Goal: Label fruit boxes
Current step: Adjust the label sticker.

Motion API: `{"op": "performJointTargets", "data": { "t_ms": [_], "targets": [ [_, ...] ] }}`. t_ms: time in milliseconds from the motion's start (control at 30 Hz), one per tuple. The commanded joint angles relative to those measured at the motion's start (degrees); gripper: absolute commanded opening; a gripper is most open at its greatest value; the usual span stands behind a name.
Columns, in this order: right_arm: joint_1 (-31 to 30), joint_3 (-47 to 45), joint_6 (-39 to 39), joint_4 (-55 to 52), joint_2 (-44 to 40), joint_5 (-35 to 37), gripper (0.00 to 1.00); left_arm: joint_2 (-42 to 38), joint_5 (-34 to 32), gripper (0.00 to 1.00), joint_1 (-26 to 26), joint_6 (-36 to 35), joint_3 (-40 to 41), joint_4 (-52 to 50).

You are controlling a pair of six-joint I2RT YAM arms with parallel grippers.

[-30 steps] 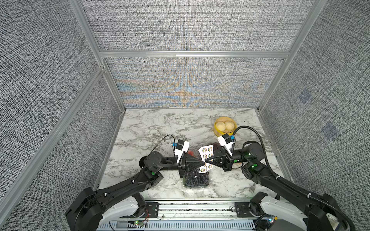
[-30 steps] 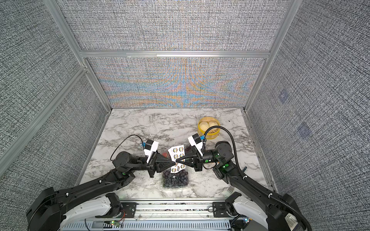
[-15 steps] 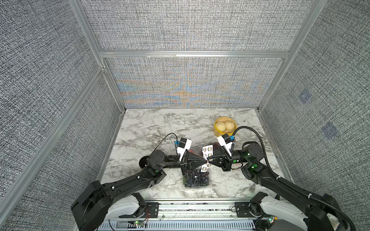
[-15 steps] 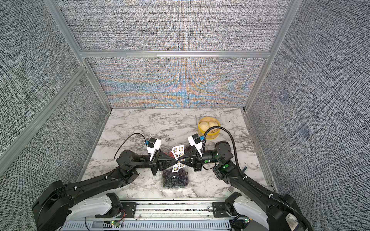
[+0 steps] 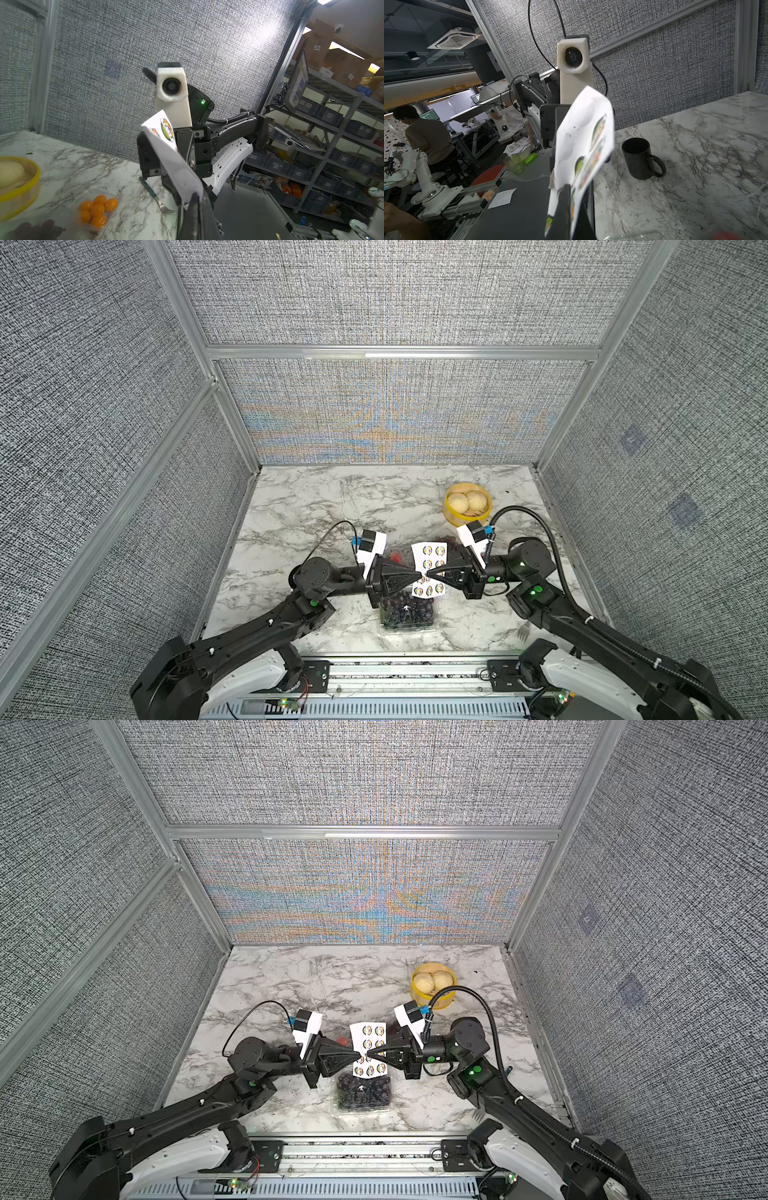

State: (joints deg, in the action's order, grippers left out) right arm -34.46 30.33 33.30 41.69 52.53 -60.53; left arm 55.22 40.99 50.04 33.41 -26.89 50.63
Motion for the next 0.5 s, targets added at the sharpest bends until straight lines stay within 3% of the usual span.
{"op": "performJointTargets", "data": {
  "t_ms": [0, 200, 233, 400, 433, 467],
  "targets": [
    [-0.1, 0.2, -1.1, -1.5, -0.4, 0.0, 0.00, -3.1, -3.4, 0.00, -0.1, -5.3, 0.4, -7.7],
    [-0.1, 0.7, -0.9, -1.4, 0.3, 0.1, 0.00, -5.5, -1.9, 0.02, 0.4, -7.8, 1.3, -9.3],
    [-0.1, 0.8, -0.8, -1.4, 0.4, 0.2, 0.00, -5.3, -1.4, 0.71, 0.6, -8.4, 1.3, -9.3],
    [-0.1, 1.2, -0.7, -1.4, 0.8, 0.3, 0.00, -3.2, 0.8, 0.73, 1.5, -9.7, 1.4, -7.4],
    [-0.1, 1.3, -0.5, -1.4, 0.9, 0.2, 0.00, -2.9, 0.7, 0.69, 1.5, -9.5, 1.6, -6.4],
    [0.0, 1.2, -0.6, -1.3, 0.9, 0.1, 0.00, -2.8, 0.7, 0.50, 1.5, -8.7, 1.9, -5.4]
  ]
}}
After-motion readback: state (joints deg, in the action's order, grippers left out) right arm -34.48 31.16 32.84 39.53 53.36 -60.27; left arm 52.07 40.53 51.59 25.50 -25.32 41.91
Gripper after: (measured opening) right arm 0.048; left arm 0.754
